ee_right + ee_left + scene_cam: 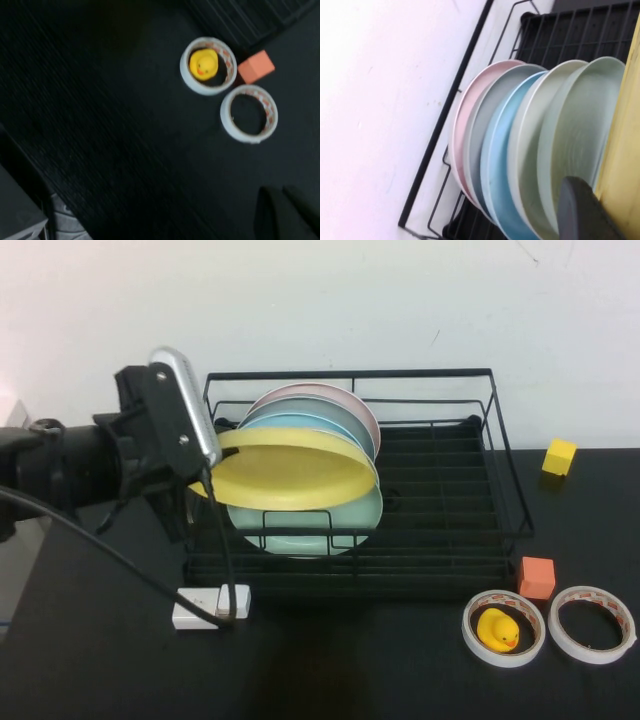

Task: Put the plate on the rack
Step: Place the plate on the rack

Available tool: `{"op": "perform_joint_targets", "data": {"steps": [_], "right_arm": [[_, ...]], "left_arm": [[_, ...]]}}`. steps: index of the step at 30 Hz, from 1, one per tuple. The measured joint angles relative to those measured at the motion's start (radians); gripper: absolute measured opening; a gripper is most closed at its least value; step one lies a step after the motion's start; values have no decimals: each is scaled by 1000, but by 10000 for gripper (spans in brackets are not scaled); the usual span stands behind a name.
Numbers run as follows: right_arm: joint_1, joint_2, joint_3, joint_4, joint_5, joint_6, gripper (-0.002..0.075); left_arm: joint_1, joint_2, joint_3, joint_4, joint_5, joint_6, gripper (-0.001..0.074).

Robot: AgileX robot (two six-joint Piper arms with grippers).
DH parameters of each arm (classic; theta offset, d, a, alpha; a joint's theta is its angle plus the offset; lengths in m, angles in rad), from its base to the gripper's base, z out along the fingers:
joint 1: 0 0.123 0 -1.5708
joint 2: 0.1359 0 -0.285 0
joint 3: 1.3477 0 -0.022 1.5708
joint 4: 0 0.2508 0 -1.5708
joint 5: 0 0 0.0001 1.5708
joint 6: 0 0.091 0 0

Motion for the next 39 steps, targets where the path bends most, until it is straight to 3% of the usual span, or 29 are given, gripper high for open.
{"op": "perform_joint_targets", "data": {"steps": [12, 22, 24, 28, 31, 34, 39], "right_arm": [[0, -8, 2, -18, 29, 43, -1], [0, -8, 2, -18, 29, 46, -1], [0, -8, 2, -18, 29, 46, -1], [0, -8, 2, -18, 25, 46, -1], [0, -8, 2, -18, -2, 46, -1], [0, -8, 2, -18, -17, 46, -1], [0, -8, 2, -21, -24, 51, -1]], "left_arm": [[-11, 115, 0, -157, -25, 187, 90], [-11, 171, -1, -166, -27, 219, 95], [-11, 173, -1, -166, -27, 209, 150], [-11, 175, -2, -168, -9, 167, 400], [-11, 177, -6, -170, 12, 157, 537], [-11, 178, -9, -170, 22, 154, 577], [-11, 173, -8, -170, 22, 154, 580]]}}
